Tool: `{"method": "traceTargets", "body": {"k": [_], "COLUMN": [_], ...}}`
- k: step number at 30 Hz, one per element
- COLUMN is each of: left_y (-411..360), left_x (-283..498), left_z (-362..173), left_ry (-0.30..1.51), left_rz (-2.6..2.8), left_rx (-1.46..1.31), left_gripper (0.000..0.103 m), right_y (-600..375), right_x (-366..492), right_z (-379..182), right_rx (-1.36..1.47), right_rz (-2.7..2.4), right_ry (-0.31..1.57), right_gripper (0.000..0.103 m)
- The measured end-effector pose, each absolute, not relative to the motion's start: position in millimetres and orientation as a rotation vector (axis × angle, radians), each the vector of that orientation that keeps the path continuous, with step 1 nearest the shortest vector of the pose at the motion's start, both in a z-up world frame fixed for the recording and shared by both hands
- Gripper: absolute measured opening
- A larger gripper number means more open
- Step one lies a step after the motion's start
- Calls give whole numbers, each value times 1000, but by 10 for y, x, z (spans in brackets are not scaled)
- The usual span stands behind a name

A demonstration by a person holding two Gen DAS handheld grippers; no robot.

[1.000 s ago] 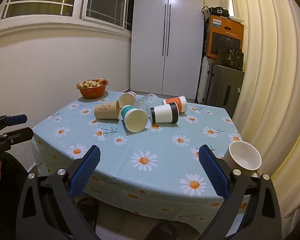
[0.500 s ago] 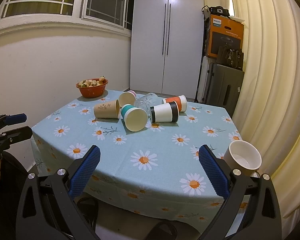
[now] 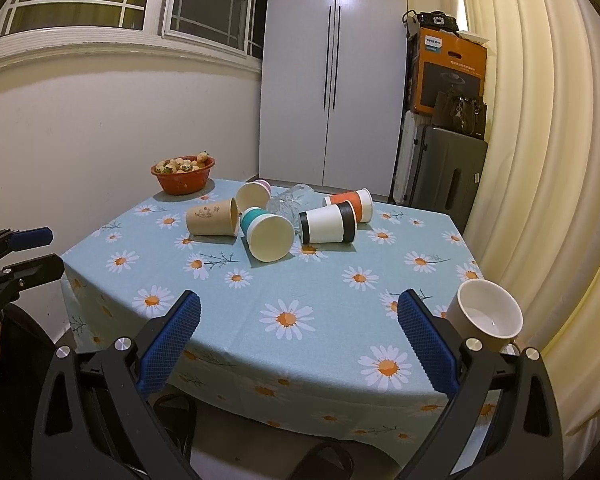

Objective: Flip cup upright

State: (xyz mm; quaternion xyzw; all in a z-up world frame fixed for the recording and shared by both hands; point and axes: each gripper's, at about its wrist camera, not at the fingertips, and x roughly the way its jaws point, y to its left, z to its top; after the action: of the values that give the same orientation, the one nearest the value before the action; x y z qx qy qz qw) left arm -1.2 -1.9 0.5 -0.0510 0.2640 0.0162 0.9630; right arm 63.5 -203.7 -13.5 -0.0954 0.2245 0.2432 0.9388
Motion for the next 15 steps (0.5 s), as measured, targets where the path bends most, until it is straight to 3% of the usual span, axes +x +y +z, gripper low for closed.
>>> {"method": "traceTargets", "body": {"k": [15], "left_y": [-46], "left_x": [-11], "left_z": [3], "left_ry": [535], "left_rz": [30], "left_rx": [-100], "left_gripper": [96], "right_y": [-2048], "right_x": [658], "right_z": [-139], "right_rx": [-197], "right_rz": [497], "right_ry": [460], "right_gripper": [98]}}
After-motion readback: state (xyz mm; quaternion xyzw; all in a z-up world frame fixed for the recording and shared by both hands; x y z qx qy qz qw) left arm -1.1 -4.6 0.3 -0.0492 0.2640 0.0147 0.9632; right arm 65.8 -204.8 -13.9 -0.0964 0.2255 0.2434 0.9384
